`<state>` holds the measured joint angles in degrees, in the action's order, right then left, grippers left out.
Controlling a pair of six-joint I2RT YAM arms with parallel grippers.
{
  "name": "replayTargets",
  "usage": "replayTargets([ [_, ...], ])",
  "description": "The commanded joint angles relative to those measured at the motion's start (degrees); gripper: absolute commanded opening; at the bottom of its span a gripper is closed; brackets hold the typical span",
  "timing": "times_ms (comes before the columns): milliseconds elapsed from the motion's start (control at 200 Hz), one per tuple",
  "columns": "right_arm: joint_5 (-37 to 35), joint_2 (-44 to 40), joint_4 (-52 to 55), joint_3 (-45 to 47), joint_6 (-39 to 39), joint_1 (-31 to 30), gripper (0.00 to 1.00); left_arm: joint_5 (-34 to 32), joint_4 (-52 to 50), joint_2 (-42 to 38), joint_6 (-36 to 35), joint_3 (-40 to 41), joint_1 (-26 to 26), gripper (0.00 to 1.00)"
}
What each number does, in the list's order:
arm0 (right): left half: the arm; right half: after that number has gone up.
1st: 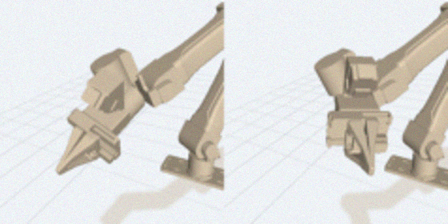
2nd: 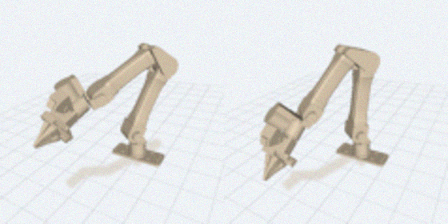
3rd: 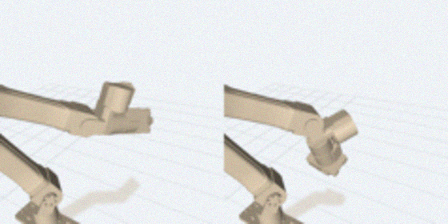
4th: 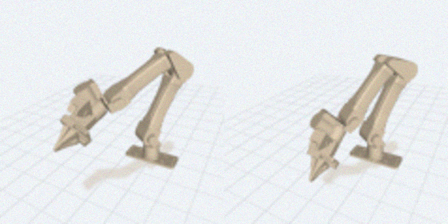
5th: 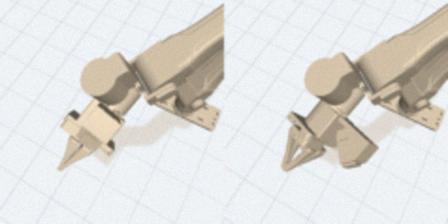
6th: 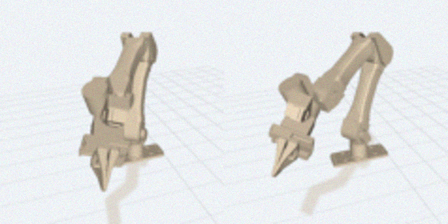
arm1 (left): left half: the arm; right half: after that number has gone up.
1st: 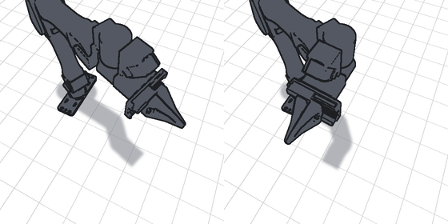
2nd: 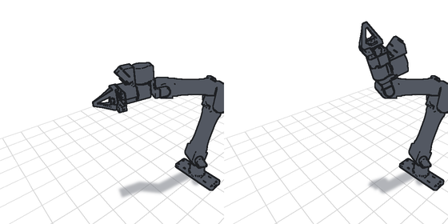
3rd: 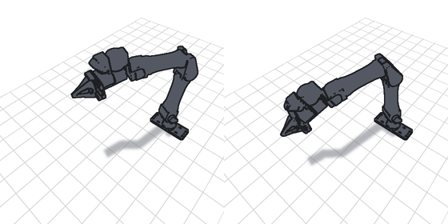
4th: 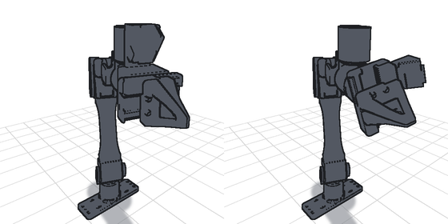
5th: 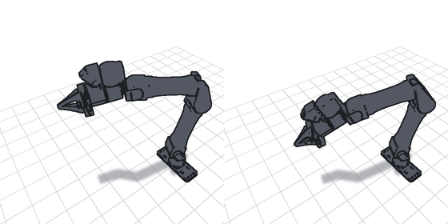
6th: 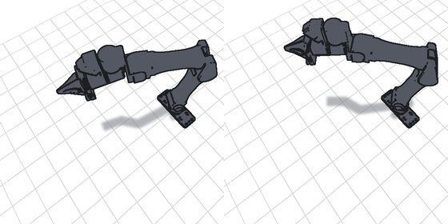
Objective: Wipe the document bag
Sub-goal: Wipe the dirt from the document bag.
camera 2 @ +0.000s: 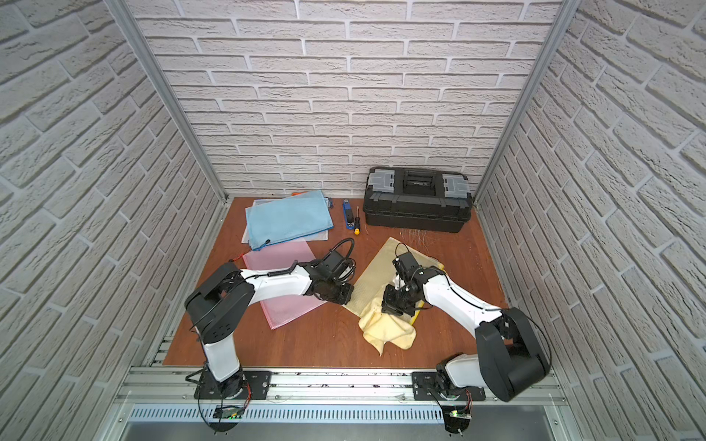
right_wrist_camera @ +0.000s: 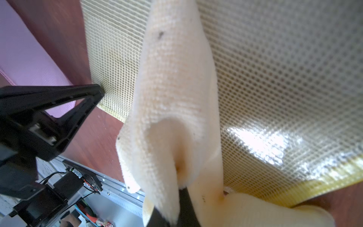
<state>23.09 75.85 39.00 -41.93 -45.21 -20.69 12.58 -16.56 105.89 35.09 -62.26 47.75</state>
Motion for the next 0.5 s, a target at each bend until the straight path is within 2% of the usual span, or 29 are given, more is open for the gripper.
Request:
replayTargets([
  [0,-3.52,-2.48,-2.39,0.55,-4.50,1.39,0.02,0.12,-1.83,1.79,-1.07,-0.67,-0.13,0.00],
  [120,-6.90,0.79,1.96,-4.95,1.32,6.68,0.02,0.13,-2.04,1.76,-1.18,-0.76,-0.19,0.00],
  [340,1.61,16.36,1.66,-13.90,11.29,22.66,0.02,-1.12,-2.06,0.14,-0.68,0.57,-0.11,0.00],
  [495,-0.97,24.36,1.88,-22.10,14.01,29.95,0.02,-1.34,-2.35,-0.19,-0.80,0.78,-0.11,0.00],
])
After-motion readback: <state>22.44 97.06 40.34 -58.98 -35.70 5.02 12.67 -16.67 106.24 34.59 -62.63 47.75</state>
